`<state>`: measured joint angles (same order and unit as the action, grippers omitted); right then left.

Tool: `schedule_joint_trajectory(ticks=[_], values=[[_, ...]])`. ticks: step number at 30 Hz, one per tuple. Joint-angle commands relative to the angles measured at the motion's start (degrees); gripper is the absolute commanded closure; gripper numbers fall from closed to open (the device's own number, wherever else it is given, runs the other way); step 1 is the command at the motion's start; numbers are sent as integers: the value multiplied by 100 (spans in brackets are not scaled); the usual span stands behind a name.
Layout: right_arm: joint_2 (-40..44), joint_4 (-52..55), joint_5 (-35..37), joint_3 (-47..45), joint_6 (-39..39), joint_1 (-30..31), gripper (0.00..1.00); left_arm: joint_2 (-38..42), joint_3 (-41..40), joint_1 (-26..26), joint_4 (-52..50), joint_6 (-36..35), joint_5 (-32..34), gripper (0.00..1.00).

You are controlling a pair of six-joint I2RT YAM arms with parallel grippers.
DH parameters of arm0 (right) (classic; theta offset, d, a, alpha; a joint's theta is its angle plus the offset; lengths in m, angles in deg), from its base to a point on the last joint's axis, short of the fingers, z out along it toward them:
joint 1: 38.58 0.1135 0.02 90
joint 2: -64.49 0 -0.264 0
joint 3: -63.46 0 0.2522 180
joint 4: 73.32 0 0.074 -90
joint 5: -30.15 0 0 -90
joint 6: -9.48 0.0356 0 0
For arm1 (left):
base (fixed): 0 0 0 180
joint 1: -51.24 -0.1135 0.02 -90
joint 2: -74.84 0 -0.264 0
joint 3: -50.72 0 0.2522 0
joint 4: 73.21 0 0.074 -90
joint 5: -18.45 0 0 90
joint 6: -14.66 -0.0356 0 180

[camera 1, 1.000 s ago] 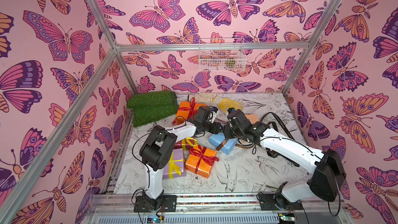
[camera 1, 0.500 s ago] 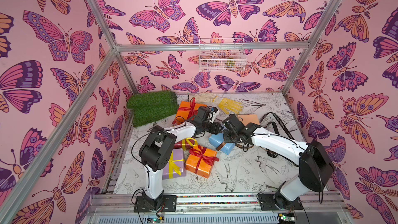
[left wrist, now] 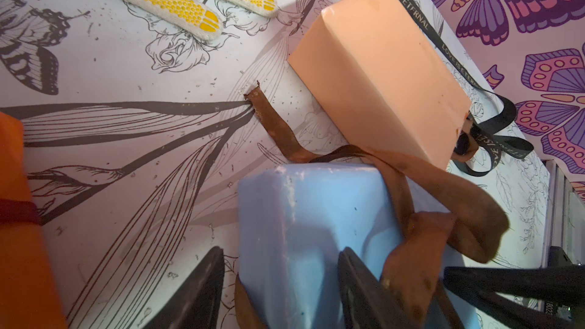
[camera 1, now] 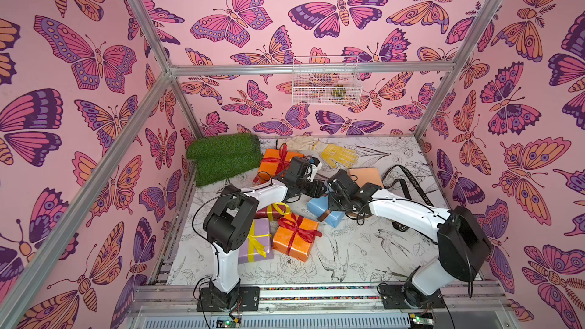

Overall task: Untie the ribbon bows on the gift boxes
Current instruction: Pull the ribbon from the gift box.

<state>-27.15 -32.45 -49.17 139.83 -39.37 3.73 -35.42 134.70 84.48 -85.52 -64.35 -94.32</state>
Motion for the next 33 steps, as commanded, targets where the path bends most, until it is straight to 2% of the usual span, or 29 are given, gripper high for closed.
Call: schedule_joint_trajectory(ticks=[1,12,16,21,26,33], values=[[-139,-62,-65,-4,87,-12,62,119,-98,-40,-84,9,-25,40],[-252,-147,-7,-47,-4,-12,90,111,-122,-36,-75,9,-13,40],[-89,-331,-29,-158,-92,-12,95,119,-126,-38,-75,9,-15,40],[364,-919,-352,-421,-371,-12,100,136,-130,-36,-75,17,-9,40],[698,-1171,-711,-396,-791,-20,100,136,-130,-37,-75,20,-34,40],[1278,-1294,-563,-254,-1126,-53,100,199,-140,-37,-75,11,-27,40]])
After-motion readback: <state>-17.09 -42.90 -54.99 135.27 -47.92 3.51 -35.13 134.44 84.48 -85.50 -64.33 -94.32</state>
